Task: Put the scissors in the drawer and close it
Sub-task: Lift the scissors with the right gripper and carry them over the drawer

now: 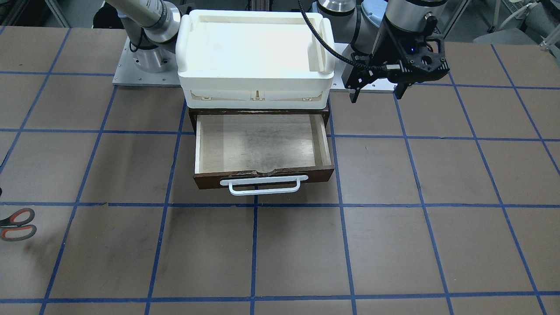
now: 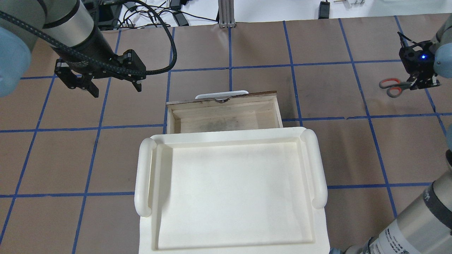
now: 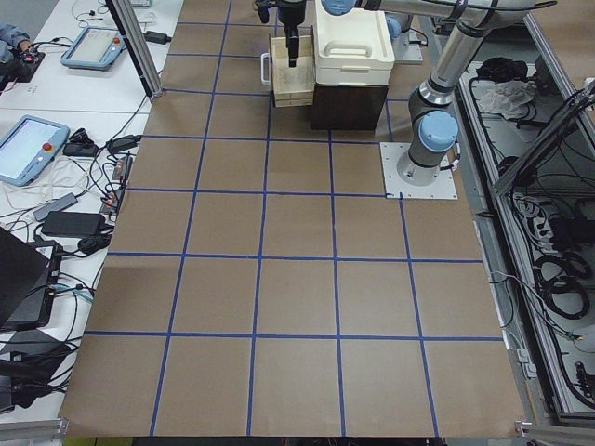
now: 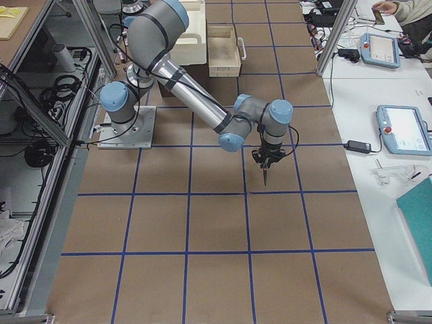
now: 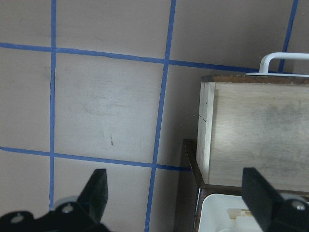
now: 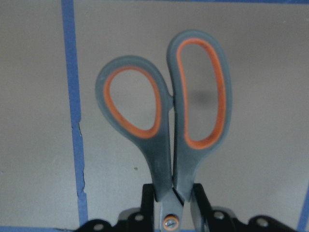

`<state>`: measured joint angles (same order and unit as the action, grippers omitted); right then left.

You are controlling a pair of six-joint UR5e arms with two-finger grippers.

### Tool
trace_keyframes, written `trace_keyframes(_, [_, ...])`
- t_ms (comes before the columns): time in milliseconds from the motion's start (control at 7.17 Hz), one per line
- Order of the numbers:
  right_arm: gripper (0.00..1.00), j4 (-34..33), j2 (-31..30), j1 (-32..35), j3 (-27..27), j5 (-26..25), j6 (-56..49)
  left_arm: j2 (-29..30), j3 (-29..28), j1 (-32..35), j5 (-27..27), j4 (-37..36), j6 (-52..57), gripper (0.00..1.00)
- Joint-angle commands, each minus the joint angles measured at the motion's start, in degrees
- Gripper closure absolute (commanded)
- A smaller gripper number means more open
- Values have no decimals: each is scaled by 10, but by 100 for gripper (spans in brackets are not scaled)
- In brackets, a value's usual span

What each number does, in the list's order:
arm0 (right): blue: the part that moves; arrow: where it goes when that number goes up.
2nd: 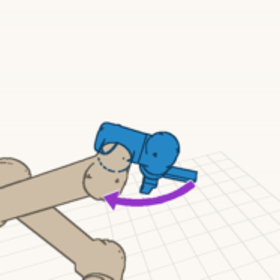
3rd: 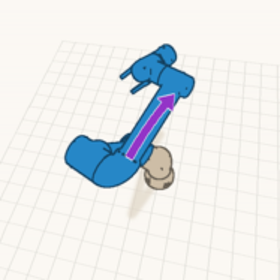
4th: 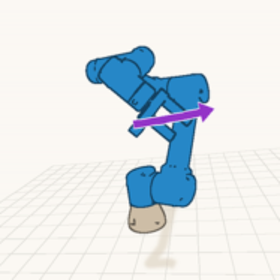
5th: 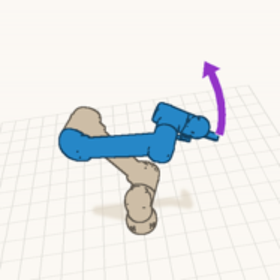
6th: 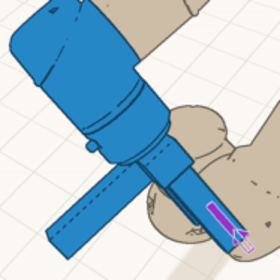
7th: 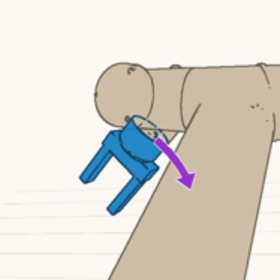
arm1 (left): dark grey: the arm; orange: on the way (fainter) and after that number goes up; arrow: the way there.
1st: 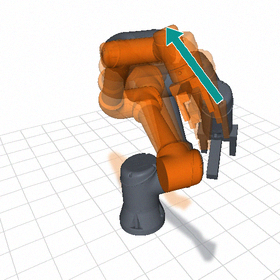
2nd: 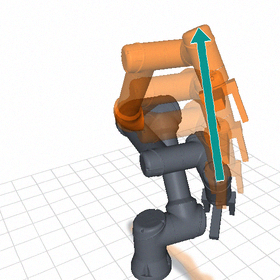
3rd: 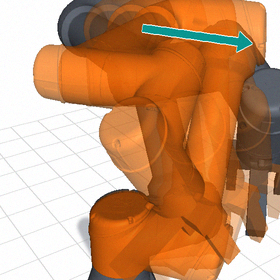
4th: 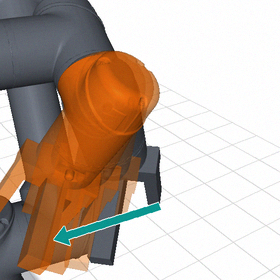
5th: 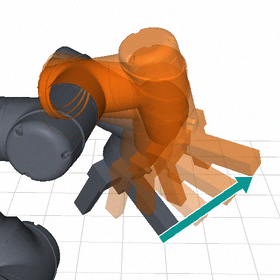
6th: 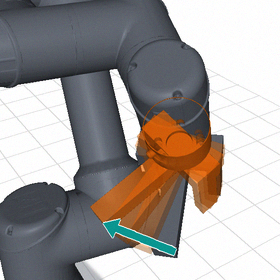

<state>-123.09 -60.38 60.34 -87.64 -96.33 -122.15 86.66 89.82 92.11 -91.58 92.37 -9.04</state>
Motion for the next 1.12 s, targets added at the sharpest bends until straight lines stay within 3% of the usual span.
trace_keyframes(0, [100,29,-70,21,13,24,2,0,0,0,0,0,0,0])
trace_keyframes(140, [100,42,-102,53,14,24,7,0,0,0,0,0,0,0])
trace_keyframes(558, [100,190,-210,160,13,40,147,0,0,0,0,0,0,0])
trace_keyframes(977, [100,252,-212,290,13,33,259,0,0,0,0,0,0,0])
